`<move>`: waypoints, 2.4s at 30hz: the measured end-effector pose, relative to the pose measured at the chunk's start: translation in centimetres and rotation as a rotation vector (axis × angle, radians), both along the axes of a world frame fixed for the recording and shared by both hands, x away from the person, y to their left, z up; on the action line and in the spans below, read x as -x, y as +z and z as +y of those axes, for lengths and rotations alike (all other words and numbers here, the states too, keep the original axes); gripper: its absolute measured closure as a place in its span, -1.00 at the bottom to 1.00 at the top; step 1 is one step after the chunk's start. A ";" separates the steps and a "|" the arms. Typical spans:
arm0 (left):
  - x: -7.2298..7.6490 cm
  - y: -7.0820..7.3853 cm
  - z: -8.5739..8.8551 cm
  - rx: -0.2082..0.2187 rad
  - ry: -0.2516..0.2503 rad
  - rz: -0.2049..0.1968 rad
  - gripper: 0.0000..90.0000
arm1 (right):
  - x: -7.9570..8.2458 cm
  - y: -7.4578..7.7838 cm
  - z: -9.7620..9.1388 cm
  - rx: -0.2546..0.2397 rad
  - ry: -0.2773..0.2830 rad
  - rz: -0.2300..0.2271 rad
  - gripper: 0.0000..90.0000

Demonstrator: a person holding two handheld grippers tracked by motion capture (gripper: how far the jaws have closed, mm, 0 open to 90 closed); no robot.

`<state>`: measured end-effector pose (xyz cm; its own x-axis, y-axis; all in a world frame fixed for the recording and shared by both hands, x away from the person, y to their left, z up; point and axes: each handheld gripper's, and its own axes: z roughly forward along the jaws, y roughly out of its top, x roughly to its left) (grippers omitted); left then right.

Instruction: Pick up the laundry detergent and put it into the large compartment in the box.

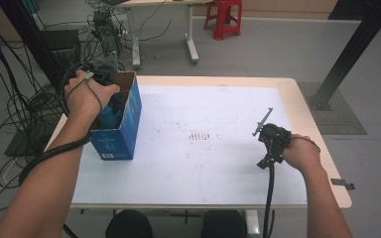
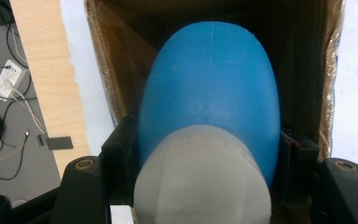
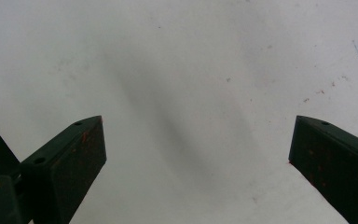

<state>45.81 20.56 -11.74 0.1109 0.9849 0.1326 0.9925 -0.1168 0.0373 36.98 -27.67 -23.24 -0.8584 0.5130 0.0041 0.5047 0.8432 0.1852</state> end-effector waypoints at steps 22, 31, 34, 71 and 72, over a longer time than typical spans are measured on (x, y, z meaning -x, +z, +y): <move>-0.4 -1.4 0.0 -0.002 -0.008 0.025 -0.16 | 0.0 -0.1 0.1 -0.001 0.006 0.000 -0.92; -0.4 -1.6 -0.3 -0.009 -0.011 0.024 -0.16 | 0.0 -0.2 0.3 0.001 0.008 0.001 -0.92; -0.4 -1.7 -0.5 -0.009 -0.012 0.023 -0.16 | 0.0 -0.3 0.3 0.000 0.010 0.002 -0.92; -0.2 -1.8 -0.3 -0.002 -0.013 0.020 -0.16 | -0.1 -0.2 0.8 0.009 0.014 0.001 -0.92; -0.2 -1.8 -0.3 -0.002 -0.012 0.018 -0.16 | -0.1 -0.2 0.7 0.008 0.012 0.002 -0.92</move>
<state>46.01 20.27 -13.56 0.1255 0.9832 0.1323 0.9914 -0.1291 0.0189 37.05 -26.95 -23.43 -0.8645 0.5025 0.0015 0.4948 0.8507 0.1772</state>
